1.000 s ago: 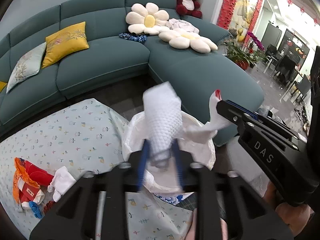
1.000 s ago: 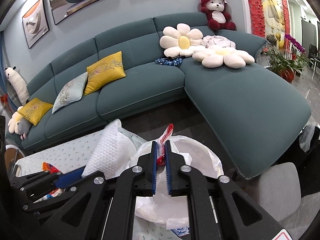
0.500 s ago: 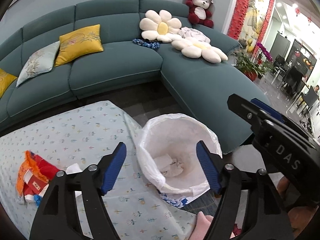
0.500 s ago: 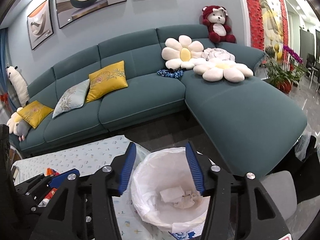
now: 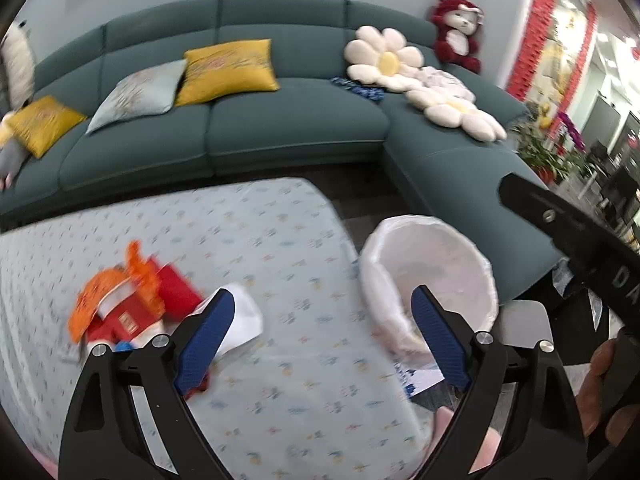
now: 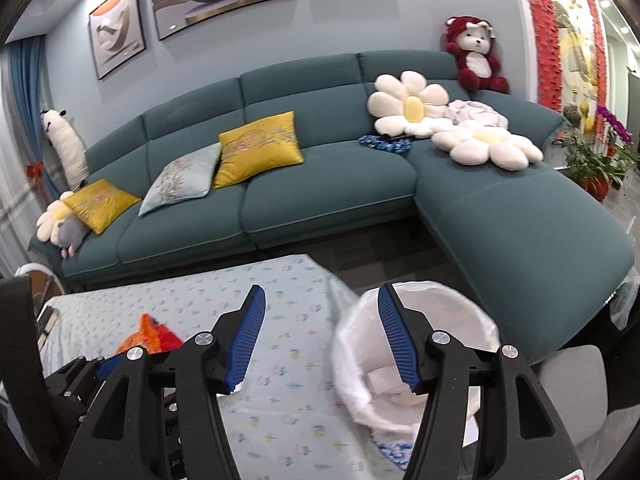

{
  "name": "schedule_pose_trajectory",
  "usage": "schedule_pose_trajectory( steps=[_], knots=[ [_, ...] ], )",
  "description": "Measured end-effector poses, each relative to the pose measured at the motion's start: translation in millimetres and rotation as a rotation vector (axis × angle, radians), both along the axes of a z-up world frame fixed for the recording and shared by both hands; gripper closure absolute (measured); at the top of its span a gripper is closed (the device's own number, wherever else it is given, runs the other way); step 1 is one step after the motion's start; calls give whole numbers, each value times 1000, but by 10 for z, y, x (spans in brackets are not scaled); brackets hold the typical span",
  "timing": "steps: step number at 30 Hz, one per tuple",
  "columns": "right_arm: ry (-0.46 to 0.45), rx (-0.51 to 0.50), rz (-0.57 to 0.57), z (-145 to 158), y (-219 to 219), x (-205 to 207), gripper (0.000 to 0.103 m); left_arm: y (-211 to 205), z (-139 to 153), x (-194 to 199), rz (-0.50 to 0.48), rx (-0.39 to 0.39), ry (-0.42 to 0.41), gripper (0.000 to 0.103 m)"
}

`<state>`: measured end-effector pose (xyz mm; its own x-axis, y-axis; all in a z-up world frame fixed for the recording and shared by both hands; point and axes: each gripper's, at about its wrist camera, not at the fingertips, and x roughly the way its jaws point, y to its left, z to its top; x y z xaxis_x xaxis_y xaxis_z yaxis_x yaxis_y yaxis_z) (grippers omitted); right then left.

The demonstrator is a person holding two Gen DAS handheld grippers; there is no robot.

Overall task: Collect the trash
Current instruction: 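Return to the table and grasp the blue tape measure with the left tool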

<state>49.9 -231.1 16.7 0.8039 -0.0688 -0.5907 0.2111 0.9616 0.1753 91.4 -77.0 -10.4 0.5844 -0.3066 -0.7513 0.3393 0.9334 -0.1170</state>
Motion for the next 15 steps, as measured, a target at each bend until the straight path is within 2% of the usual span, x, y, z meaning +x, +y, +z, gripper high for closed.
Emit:
schedule_pose_trajectory(
  steps=[15],
  knots=[
    [64, -11, 128, -238, 911, 147, 43, 1123, -332, 43, 210, 5, 85, 17]
  ],
)
